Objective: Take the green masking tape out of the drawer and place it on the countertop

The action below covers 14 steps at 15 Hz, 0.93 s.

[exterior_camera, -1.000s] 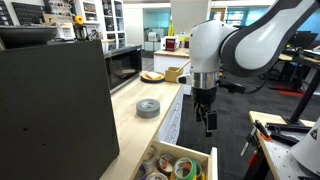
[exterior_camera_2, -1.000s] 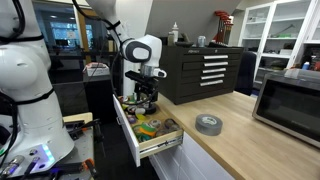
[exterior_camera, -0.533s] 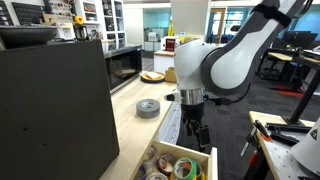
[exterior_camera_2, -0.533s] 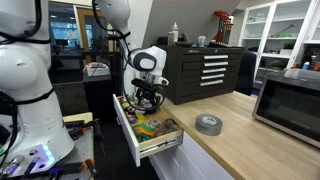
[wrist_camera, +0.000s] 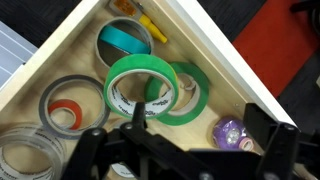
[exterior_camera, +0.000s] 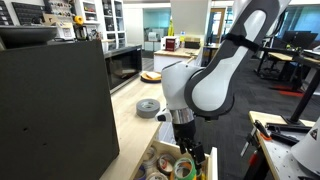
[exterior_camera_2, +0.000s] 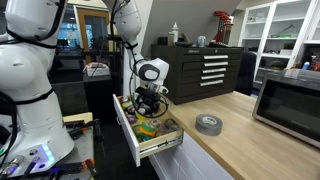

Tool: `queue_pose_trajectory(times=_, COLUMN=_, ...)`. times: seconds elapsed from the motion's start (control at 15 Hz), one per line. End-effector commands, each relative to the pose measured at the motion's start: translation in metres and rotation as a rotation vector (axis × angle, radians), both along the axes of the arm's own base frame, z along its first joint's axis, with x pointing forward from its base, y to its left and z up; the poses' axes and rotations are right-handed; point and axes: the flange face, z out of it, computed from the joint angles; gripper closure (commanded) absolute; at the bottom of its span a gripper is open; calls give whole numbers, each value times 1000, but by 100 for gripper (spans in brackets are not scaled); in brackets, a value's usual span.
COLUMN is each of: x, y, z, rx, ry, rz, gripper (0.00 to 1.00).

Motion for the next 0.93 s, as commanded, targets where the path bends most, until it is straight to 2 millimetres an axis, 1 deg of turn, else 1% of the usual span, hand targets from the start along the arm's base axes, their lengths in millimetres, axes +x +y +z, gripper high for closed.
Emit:
queue_pose_trajectory(times=0.0, x=10, y=-9, z=-18, rx=45, ry=22, rz=18, gripper=0)
queue_pose_trajectory(times=0.2, x=12, y=-19, z=-35, rx=65, ry=50, rz=26, gripper=0)
queue_pose_trajectory(times=0.4, x=13, y=-20, z=-47, rx=91, ry=74, rz=36, gripper=0)
queue_pose_trajectory(times=0.73, x=4, y=-3, z=-66, rx=122, ry=121, rz=85, gripper=0)
queue_pose_trajectory(times=0.87, x=0, y=-1, z=-72, rx=126, ry=143, rz=89, gripper=0)
